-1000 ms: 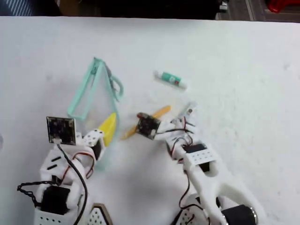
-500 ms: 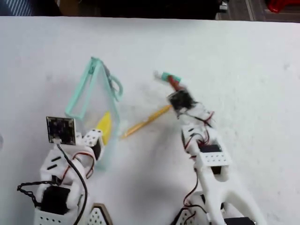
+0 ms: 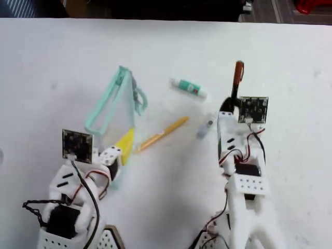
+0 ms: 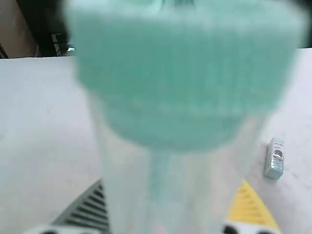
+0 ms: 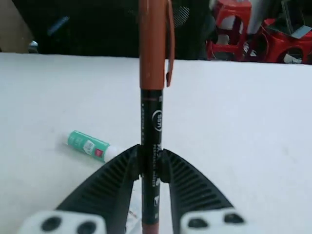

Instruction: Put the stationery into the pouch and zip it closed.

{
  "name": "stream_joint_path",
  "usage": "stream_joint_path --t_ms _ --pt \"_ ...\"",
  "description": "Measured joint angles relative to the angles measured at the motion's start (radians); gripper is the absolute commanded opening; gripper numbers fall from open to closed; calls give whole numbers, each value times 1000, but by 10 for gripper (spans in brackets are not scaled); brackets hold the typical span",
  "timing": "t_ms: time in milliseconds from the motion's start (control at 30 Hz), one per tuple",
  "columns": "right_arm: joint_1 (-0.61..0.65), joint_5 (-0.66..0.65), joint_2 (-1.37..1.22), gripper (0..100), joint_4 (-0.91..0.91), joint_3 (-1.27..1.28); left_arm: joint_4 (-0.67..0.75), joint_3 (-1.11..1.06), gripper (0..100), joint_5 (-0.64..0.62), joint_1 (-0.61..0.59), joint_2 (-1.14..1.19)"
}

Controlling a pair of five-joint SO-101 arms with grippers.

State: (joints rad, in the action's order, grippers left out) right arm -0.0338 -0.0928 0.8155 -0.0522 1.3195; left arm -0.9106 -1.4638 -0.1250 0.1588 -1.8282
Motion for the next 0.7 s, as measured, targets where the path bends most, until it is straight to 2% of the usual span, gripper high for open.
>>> stream_joint_path --t_ms 167,367,500,700 --pt "192 6 219 15 302 -207 0 0 233 5 31 0" --pt "446 8 365 15 654 -652 0 -5 234 32 54 0" --pt "540 12 387 16 720 -835 0 -9 234 83 55 -2" --pt "637 14 356 16 698 -865 0 -12 231 109 100 -2"
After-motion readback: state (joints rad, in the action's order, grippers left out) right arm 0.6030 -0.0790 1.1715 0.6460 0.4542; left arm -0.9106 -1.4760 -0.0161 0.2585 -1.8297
